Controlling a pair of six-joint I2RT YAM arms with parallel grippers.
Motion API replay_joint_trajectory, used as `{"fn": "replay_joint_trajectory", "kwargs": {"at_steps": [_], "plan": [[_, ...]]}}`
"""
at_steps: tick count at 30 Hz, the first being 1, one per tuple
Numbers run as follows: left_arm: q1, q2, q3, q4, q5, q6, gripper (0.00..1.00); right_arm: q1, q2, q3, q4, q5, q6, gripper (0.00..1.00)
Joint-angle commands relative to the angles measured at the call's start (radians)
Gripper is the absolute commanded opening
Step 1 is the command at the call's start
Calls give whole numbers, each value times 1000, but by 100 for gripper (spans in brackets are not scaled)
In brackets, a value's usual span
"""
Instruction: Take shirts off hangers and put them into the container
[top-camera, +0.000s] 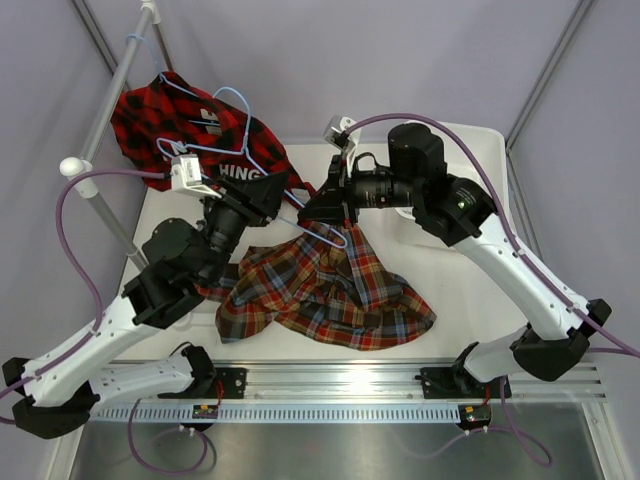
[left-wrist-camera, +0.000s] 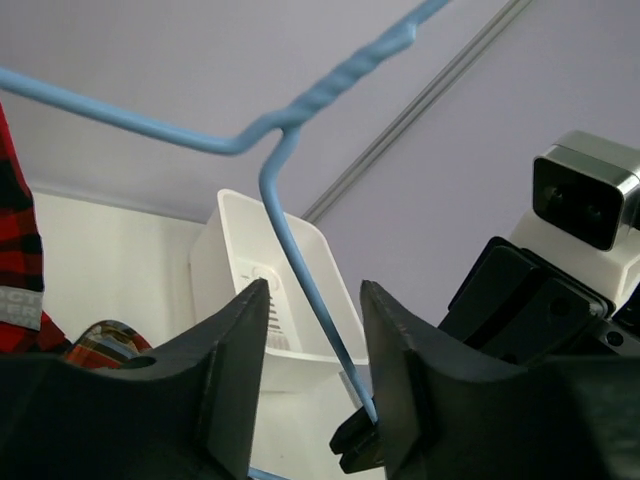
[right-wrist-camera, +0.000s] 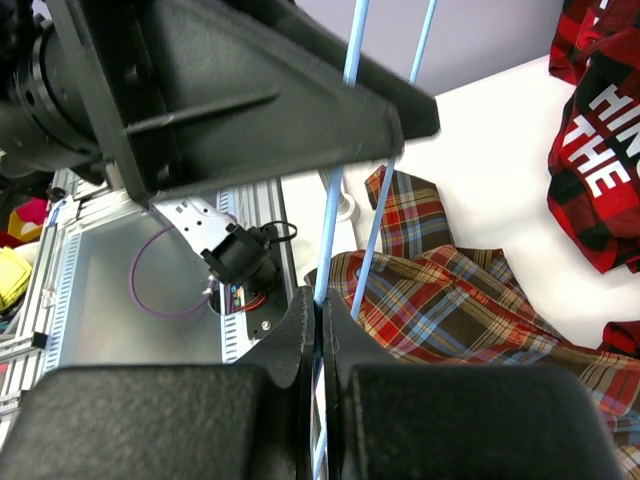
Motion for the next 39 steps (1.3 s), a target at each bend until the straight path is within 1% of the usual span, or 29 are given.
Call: {"fn": "replay_joint_trajectory", "kwargs": {"at_steps": [1,2,3,4,8,10,11,13,14,16,17,19,20,24,25,27,28,30,31,32,34,39], "plan": [[-3,-27,52,21,-57,31,35,-1,-43,-9,-5,8,-17,0],[-3,-24,55,15,-60,32,26,1,-44,-9,-6,8,-18,0],[-3,-22,58,9,-60,31,9,1,-43,-9,-11,3,-18,0],[-3,-20,61,9,-60,29,0,1,-41,-4,-14,-3,-20,0],[-5,-2,79,9,-51,21,0,4,-28,19,-26,-20,-15,0],[-3,10,92,-25,-53,15,0,6,-28,28,-37,-15,-22,1],[-3,10,92,-23,-51,24,0,7,-35,26,-37,11,-19,9],[-3,4,89,-26,-60,21,0,9,-53,11,-26,34,-22,31],[-3,1,87,-26,-66,24,0,9,-76,3,-23,52,-19,55],[-3,-7,81,-39,-80,23,0,9,-104,-33,-18,115,-14,74],[-3,-11,75,-36,-94,18,0,9,-144,-53,-9,168,-9,86],[-3,-23,60,-34,-105,14,0,9,-191,-142,32,207,-8,88],[-3,-28,55,-35,-114,9,0,9,-242,-171,46,242,-9,88],[-3,-36,43,-39,-135,-20,0,9,-348,-346,136,259,-29,86],[-3,-36,43,-42,-140,-41,0,9,-378,-418,187,269,-35,83],[-3,-37,43,-48,-145,-58,0,9,-393,-472,218,275,-69,81],[-3,-37,43,-48,-146,-67,0,9,-396,-510,239,260,-83,75],[-3,-36,43,-43,-148,-92,0,9,-405,-550,302,229,-88,67],[-3,-36,43,-40,-149,-97,0,9,-406,-578,317,220,-88,54],[-3,-36,43,-34,-146,-110,0,9,-408,-589,333,217,-110,51],[-3,-33,44,-29,-138,-129,0,9,-411,-610,377,217,-111,52],[-3,-27,50,-25,-126,-144,0,7,-385,-583,367,198,-120,57]]}}
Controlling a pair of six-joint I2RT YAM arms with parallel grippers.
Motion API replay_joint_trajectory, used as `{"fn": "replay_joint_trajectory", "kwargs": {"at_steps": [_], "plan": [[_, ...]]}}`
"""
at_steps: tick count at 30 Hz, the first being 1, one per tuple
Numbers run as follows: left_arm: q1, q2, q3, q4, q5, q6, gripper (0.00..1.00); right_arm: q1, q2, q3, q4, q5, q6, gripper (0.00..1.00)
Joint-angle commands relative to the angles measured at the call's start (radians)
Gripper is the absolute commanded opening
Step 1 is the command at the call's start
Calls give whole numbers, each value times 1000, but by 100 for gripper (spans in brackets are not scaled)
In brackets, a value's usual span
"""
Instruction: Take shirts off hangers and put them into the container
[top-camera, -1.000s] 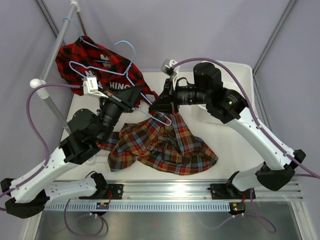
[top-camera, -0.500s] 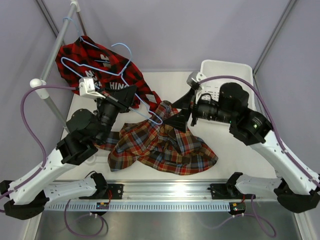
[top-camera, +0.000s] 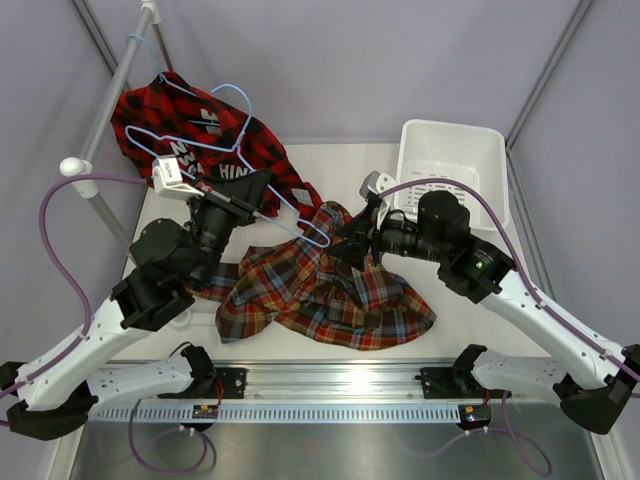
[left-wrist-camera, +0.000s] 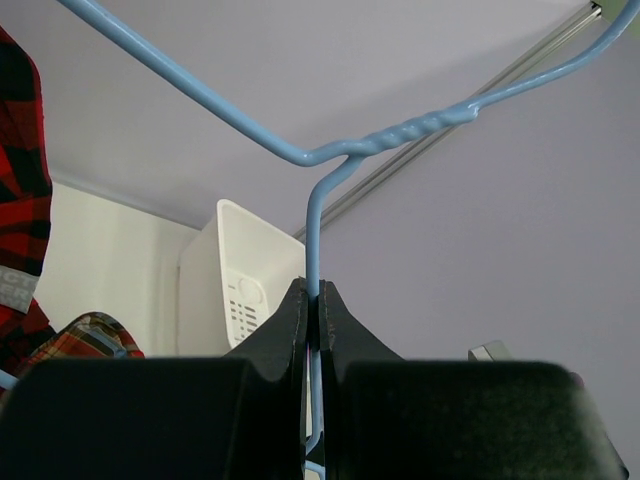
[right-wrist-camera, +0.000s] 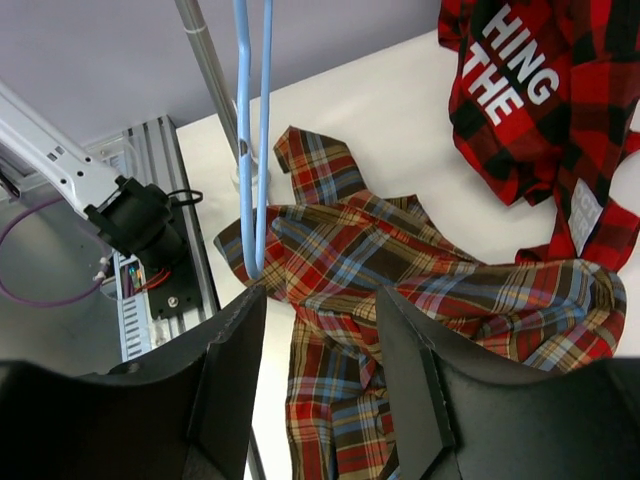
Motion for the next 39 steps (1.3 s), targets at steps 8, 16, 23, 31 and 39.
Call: {"fn": "replay_joint_trajectory", "kwargs": {"at_steps": [8,16,23,31,39], "plan": [[2,4,6,58,-25,-40,0,2,-21,45,77,-32,-22,57],[2,12,20,55,-28,-32,0,2,-44,43,78,-76,-10,57],[2,21,17,68,-17,-37,0,1,-26,77,63,-98,-10,56],[2,20,29,71,-7,-36,0,2,14,77,93,-118,22,47],[2,14,23,72,7,-40,0,2,48,102,104,-138,30,4]]}}
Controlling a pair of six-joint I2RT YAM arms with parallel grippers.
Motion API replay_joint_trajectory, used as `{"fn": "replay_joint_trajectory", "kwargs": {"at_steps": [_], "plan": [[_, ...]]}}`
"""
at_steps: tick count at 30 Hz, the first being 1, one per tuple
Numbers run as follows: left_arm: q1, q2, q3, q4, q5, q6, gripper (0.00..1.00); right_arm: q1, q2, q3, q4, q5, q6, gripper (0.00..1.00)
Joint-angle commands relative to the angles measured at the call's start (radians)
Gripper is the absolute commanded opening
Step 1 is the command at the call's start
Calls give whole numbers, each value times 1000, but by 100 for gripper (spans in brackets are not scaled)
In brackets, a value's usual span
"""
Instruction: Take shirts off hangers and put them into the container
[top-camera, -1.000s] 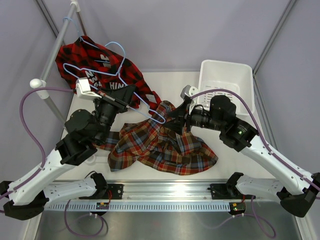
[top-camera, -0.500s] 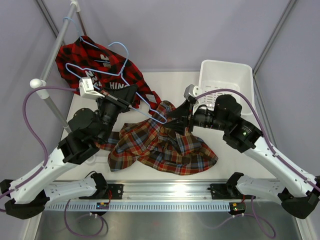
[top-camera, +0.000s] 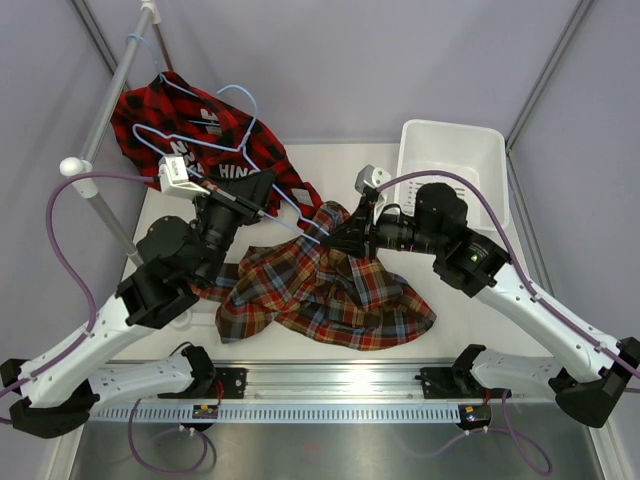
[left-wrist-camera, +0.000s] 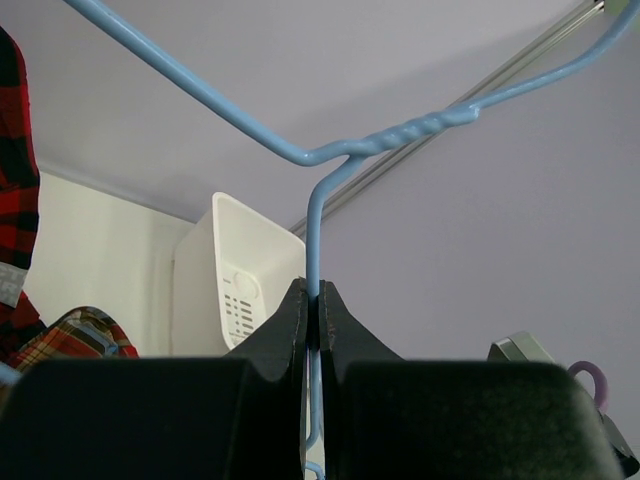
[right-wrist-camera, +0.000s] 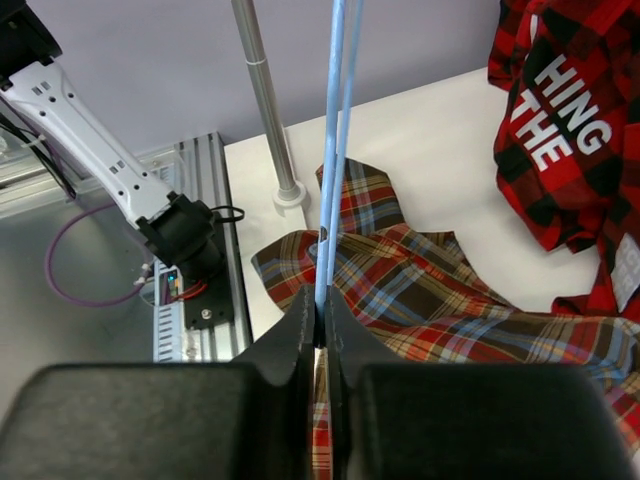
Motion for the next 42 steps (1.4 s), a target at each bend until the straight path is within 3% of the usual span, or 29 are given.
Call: {"fn": "replay_joint_trajectory", "kwargs": {"at_steps": [1,2,4,6,8,11,13,20,28,34,42], "plan": [[2,-11,22,67,-4,-18,0,2,6,57,46,-20,10,0],[2,-14,10,68,-2,-19,6,2,6,57,46,-20,13,0],[2,-25,-4,68,9,-13,34,2,-7,53,55,-5,25,0],[4,-28,-12,92,26,10,48,2,-12,52,56,-2,29,0],[4,-31,-18,100,68,19,74,2,-7,62,40,16,36,0],[4,-48,-27,85,133,39,94,2,-9,60,36,47,40,0],[4,-66,-59,106,205,33,99,2,-12,57,39,76,46,0],[2,-120,-53,-37,437,28,98,2,-4,94,-24,108,11,0],[2,-379,-184,-340,449,18,95,2,114,213,-129,73,-70,0],[2,-548,-279,-386,486,-31,89,2,271,337,-148,-26,-79,0],[2,-545,-351,-345,593,-41,84,14,497,578,-247,-121,-171,0]]}}
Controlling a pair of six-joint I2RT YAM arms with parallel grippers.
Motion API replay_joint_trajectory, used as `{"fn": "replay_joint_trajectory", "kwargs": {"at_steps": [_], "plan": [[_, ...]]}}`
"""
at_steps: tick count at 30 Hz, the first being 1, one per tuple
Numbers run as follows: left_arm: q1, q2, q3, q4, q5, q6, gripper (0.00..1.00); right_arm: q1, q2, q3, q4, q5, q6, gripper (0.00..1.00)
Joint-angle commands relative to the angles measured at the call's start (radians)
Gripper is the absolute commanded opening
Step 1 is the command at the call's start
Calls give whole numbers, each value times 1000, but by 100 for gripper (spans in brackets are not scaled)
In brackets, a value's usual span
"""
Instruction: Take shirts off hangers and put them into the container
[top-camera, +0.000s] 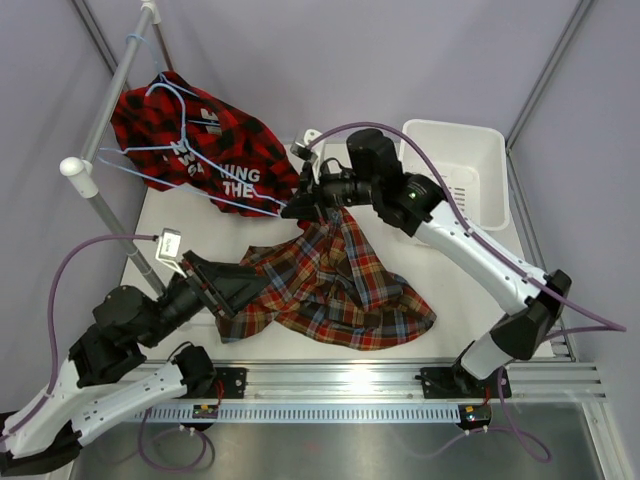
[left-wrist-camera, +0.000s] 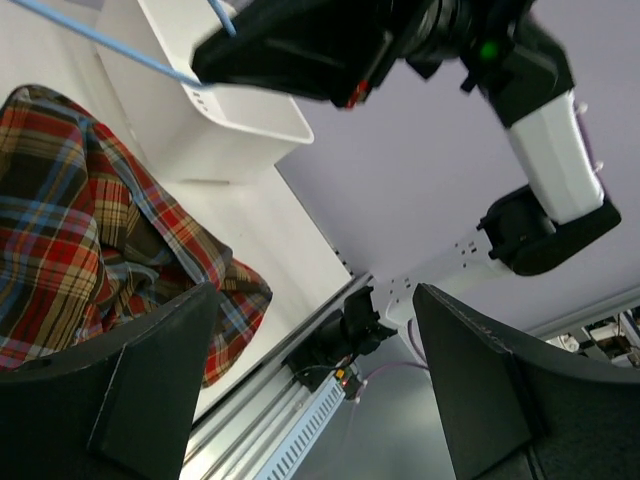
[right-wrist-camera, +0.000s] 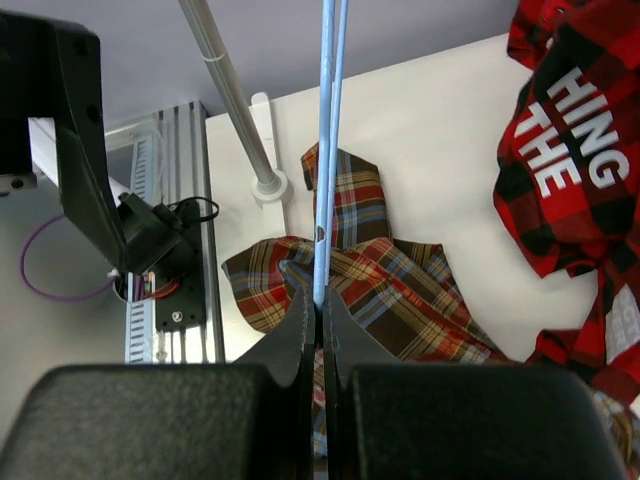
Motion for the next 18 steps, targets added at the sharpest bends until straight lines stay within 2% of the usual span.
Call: {"fn": "replay_joint_trajectory", "kwargs": {"at_steps": [1,12,18], "plan": [[-1,-1,-34,33,80,-18,84,19,87,146,-47,-82,-77,0],[-1,-79,-32,-87,-1,-25,84,35,377,529,-173,-157,-143,0],[-1,-92,-27,-105,5,-26,84,45,501,728,-278,-183,-174,0]]}}
